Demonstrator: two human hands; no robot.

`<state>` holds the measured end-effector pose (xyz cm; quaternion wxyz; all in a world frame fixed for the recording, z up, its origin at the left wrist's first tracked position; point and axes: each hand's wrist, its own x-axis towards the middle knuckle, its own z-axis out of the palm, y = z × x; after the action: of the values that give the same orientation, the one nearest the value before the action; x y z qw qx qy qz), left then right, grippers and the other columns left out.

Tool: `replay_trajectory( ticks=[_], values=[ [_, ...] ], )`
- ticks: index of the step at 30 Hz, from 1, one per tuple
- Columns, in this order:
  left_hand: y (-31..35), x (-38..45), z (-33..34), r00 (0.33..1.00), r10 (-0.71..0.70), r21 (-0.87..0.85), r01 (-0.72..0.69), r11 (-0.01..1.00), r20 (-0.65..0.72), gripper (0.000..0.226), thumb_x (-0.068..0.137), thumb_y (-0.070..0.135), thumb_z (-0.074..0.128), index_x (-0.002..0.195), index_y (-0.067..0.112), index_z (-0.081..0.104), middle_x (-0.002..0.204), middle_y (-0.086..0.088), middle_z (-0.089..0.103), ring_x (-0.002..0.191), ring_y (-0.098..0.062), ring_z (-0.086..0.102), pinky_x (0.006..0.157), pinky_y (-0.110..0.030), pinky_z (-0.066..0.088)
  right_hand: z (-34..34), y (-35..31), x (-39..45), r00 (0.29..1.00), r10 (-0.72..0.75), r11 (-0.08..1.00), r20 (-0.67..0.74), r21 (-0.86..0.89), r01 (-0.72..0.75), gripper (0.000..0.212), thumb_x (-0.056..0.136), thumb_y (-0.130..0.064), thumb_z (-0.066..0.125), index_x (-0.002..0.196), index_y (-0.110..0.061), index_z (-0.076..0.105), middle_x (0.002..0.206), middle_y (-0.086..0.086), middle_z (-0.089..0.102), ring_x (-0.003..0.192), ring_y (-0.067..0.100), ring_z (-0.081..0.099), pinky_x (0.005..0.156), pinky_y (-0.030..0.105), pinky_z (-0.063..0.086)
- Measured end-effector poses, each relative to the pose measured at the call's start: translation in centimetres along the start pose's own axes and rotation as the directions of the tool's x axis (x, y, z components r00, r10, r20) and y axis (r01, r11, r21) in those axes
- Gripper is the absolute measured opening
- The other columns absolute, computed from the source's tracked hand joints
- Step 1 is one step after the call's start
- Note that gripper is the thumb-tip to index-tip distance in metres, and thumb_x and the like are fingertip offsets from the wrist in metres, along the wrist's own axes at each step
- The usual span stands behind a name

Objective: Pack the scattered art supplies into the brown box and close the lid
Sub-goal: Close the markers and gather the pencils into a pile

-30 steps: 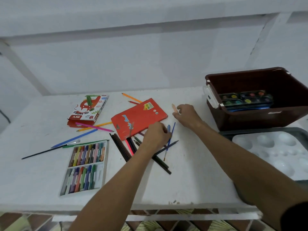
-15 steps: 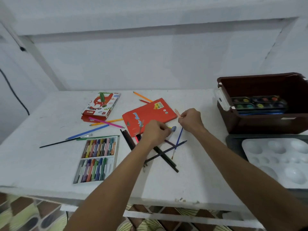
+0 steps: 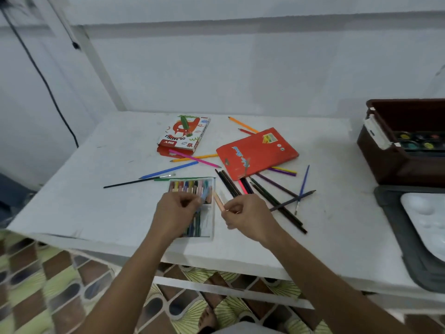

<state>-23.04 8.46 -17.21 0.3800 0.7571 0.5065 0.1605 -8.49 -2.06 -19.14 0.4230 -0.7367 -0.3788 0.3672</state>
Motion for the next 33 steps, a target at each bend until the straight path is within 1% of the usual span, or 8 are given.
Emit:
replay_trajectory(
  ticks=[7,11,16,21,23,27,30,33],
  values=[
    [-2.5,-1.2,-0.1,0.994,0.105,0.101,-0.108,0.989,0.034,0.017,0.090,0.032,0.062,0.095,0.022,0.075,0.078,0.013,0.064,0.066,0.006,0.054,0.053,-0.006,0.034,4.1,-0.2,-1.1,0.998,0.010,0.998,-0.060,-0.054,-0.013,0.013,0.080,-0.014,0.069,0.088,-0.003,0.070,0.074,0.011,0.071,0.062,0.021,0.069,0.064,0.044,0.059],
    [-2.2,-1.8,0.0,0.982,0.180,0.128,-0.185,0.974,0.047,0.016,0.090,0.024,0.061,0.082,0.014,0.072,0.073,0.000,0.067,0.064,-0.011,0.058,0.056,-0.018,0.041,5.0,-0.4,-1.7,0.991,0.007,0.994,-0.136,-0.110,-0.022,0.014,0.081,-0.016,0.069,0.093,-0.008,0.067,0.069,0.008,0.070,0.060,0.018,0.067,0.062,0.033,0.058],
    [-2.4,-1.9,0.2,0.970,0.217,0.110,-0.229,0.967,0.114,0.013,0.090,0.024,0.062,0.096,0.017,0.071,0.068,0.008,0.061,0.056,-0.002,0.054,0.050,-0.007,0.039,5.6,-0.3,-2.2,0.984,-0.053,0.982,-0.167,-0.188,0.021,0.025,0.087,-0.030,0.065,0.109,-0.018,0.064,0.071,0.000,0.068,0.059,0.012,0.064,0.059,0.026,0.056],
    [-2.7,-1.5,-0.4,0.946,0.262,0.136,-0.290,0.947,0.191,0.022,0.092,0.025,0.060,0.111,0.020,0.068,0.075,0.009,0.060,0.059,0.001,0.053,0.052,-0.005,0.037,5.3,0.4,-2.1,0.982,-0.125,0.943,-0.140,-0.326,0.073,0.026,0.092,-0.027,0.058,0.114,-0.017,0.067,0.086,-0.006,0.063,0.065,-0.004,0.054,0.060,0.002,0.040],
    [-2.9,-1.2,-0.8,0.930,0.274,0.131,-0.311,0.941,0.244,0.029,0.092,0.026,0.061,0.120,0.024,0.064,0.075,0.009,0.061,0.063,0.001,0.055,0.054,-0.005,0.035,5.0,0.3,-2.0,0.984,-0.142,0.929,-0.106,-0.358,0.095,0.030,0.092,-0.029,0.058,0.121,-0.022,0.063,0.092,-0.004,0.062,0.070,-0.001,0.052,0.061,0.001,0.035],
    [-3.0,-0.2,-1.5,0.884,0.281,0.174,-0.365,0.915,0.374,0.039,0.090,0.030,0.063,0.129,0.028,0.059,0.074,0.005,0.062,0.064,-0.004,0.056,0.056,-0.011,0.037,4.6,0.1,-1.8,0.993,-0.119,0.898,0.002,-0.427,0.109,0.041,0.094,-0.031,0.055,0.135,-0.026,0.050,0.095,-0.001,0.057,0.078,0.005,0.047,0.067,0.014,0.032],
    [-2.6,0.2,-1.7,0.855,0.297,0.190,-0.405,0.894,0.425,0.042,0.087,0.036,0.066,0.127,0.028,0.059,0.074,0.001,0.061,0.065,-0.009,0.056,0.058,-0.017,0.042,4.4,0.0,-1.5,0.992,-0.126,0.893,0.030,-0.431,0.126,0.041,0.094,-0.032,0.055,0.134,-0.026,0.051,0.095,-0.001,0.054,0.074,0.002,0.044,0.061,0.009,0.030],
    [-2.4,0.2,-1.6,0.846,0.315,0.200,-0.429,0.881,0.429,0.043,0.086,0.034,0.067,0.128,0.027,0.059,0.071,0.004,0.057,0.062,-0.006,0.052,0.055,-0.015,0.036,4.1,0.0,-1.1,0.990,-0.134,0.897,0.043,-0.419,0.139,0.040,0.092,-0.031,0.058,0.132,-0.026,0.054,0.096,0.000,0.054,0.072,0.003,0.047,0.063,0.010,0.032]
  ],
)
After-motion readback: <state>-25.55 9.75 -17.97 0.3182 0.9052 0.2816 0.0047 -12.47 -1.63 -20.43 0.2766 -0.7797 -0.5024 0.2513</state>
